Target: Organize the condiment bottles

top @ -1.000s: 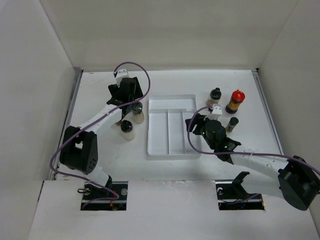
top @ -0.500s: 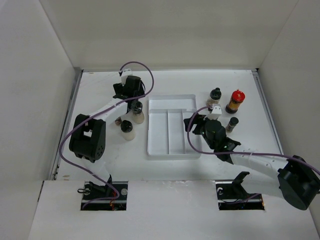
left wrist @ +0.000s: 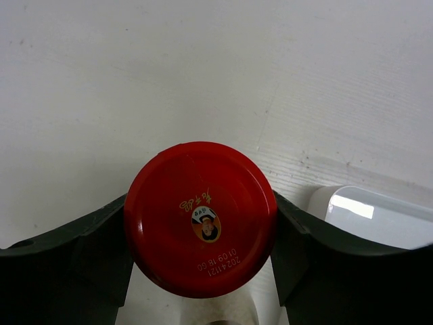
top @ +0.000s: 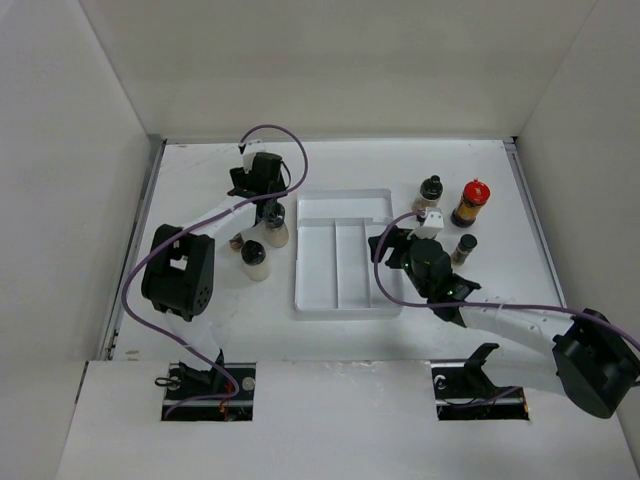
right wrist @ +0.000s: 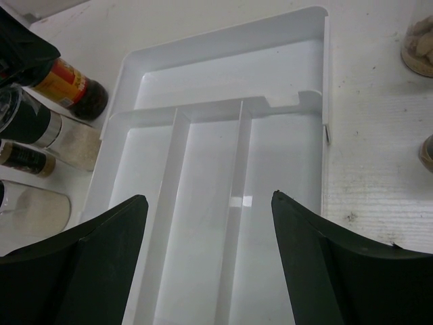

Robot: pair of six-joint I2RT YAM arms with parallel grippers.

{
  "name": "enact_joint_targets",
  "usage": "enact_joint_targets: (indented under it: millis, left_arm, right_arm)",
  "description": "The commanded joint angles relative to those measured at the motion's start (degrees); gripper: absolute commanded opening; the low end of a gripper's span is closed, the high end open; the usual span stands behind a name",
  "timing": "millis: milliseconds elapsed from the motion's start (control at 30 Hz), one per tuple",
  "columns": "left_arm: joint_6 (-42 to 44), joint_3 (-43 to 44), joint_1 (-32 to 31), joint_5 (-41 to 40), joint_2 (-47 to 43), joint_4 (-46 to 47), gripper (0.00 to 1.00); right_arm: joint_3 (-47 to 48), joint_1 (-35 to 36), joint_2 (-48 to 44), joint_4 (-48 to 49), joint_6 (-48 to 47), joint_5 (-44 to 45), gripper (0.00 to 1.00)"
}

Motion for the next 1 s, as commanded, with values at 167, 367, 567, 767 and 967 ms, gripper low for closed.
enact_joint_targets:
  millis: [167,367,567,767,967]
  left_arm:
    - [0.4,3.4,0.8,-0.7,-7.0,6.2,0.37]
    - [2.7,6.7,-1.2,-0.8,-9.7,7.6,0.37]
    - [4.0,8.3,-5.2,-0.2,-12.5,10.5,0.37]
    - [5.2,10.1,-10.4,1.3,-11.2,10.6,0.37]
    - [4.5,8.9,-12.5,2.1,-6.6,12.8,0.37]
  right_arm:
    - [1.2,-0.6,-0.8,3.6,-0.6,-0.6,0.81]
    - [1.1,-0.9,-1.0,3.3,-0.6,-0.6,0.81]
    - [0.8,-1.6,-0.9,3.6,-0.2,-0.6,0.81]
    - [0.0,-2.3,-1.8,4.2,0.0,-0.3,0.81]
    - [-0.9,-3.1,-2.7,4.9,0.3,-0.3,0.81]
